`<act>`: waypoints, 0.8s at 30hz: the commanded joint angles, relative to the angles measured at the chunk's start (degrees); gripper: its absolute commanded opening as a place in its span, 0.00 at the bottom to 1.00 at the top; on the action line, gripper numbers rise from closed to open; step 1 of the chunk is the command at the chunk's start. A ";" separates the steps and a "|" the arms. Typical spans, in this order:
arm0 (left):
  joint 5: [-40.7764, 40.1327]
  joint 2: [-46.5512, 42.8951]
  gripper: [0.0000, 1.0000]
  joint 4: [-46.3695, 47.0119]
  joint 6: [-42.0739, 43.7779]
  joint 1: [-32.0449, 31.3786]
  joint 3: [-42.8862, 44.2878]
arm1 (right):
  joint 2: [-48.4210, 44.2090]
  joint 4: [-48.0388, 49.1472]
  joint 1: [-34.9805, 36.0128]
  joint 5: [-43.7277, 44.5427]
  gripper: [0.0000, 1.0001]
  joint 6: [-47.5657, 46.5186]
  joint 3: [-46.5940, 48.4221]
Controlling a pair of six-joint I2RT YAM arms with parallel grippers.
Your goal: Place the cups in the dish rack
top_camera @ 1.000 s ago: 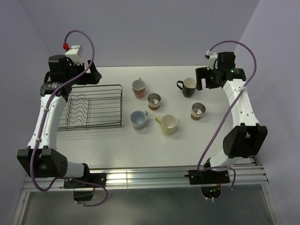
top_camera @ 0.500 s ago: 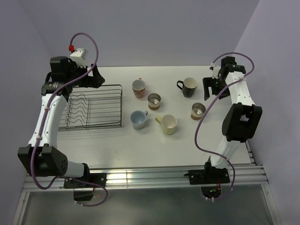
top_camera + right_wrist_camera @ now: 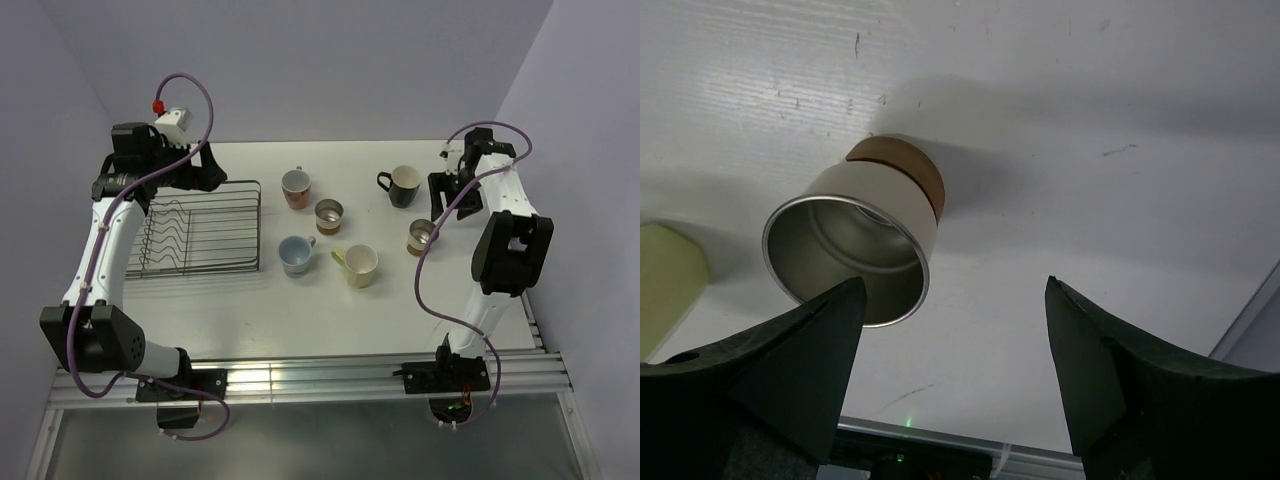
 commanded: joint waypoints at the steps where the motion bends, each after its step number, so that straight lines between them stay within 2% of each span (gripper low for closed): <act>1: 1.12 0.57 0.99 0.37 0.64 0.03 0.03 | 0.71 0.34 0.75 -0.16 0.80 -0.05 -1.58; 8: 1.39 1.36 0.99 0.02 0.47 -0.05 0.82 | 1.42 3.33 1.19 0.20 0.75 0.47 -6.76; 13: 1.04 1.54 0.99 0.19 0.03 -0.05 0.47 | 1.24 5.61 1.63 -0.07 0.68 0.91 -9.75; 16: 0.95 1.54 0.99 0.19 -0.15 -0.05 0.29 | 0.98 6.66 1.63 -0.42 0.57 1.27 -10.64; 18: 0.95 1.71 0.99 0.10 -0.32 0.04 0.29 | 0.80 7.19 1.81 -1.12 0.47 1.44 -11.43; 22: 0.33 2.07 0.99 -0.16 -1.29 0.04 0.38 | 0.28 8.42 1.89 -2.88 0.34 1.79 -12.31; 24: 0.25 1.89 0.99 -0.16 -1.29 0.04 0.03 | -0.33 8.95 1.89 -3.14 0.22 1.88 -12.49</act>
